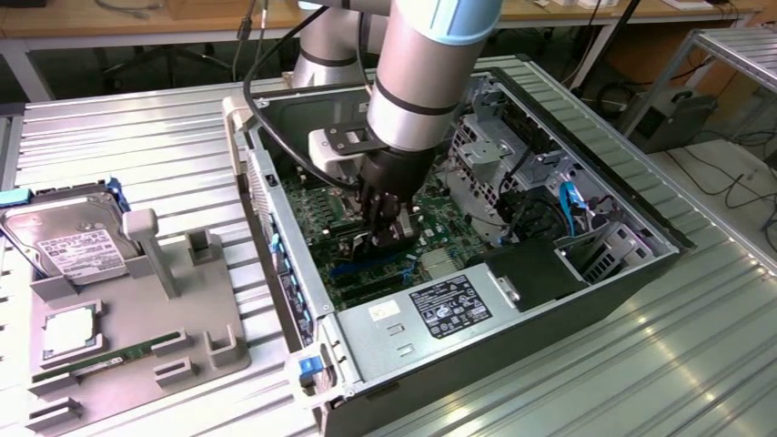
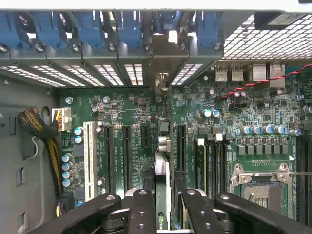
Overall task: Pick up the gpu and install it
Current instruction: 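Insert the gpu into the slot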
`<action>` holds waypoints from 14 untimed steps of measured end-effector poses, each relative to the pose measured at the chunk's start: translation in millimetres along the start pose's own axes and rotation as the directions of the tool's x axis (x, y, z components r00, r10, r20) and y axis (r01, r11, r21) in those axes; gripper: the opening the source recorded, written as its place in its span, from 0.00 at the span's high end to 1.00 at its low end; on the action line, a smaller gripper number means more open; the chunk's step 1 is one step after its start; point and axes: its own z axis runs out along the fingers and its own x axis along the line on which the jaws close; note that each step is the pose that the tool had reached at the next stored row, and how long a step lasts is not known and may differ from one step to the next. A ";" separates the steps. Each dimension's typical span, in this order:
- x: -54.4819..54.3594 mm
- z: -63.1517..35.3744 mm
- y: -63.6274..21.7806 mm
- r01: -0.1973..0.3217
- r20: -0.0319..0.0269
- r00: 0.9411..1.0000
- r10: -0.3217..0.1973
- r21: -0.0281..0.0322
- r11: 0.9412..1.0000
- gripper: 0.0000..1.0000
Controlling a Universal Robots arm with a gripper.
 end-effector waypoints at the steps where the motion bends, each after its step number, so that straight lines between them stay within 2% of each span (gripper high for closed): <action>1: 0.0 0.2 0.0 0.000 0.000 1.000 0.000 0.000 1.000 0.74; 5: 0.0 1.6 -0.1 0.000 -0.002 1.000 0.000 0.000 1.000 0.74; 9: 0.2 4.4 -0.3 0.000 -0.006 1.000 0.000 0.000 1.000 0.74; 12: 0.3 5.8 -0.3 -0.001 -0.008 1.000 0.001 0.000 1.000 0.74; 13: 0.2 6.4 -0.4 -0.001 -0.007 1.000 0.001 0.000 1.000 0.73; 14: 0.2 6.4 -0.4 0.000 -0.007 1.000 0.000 0.000 1.000 0.67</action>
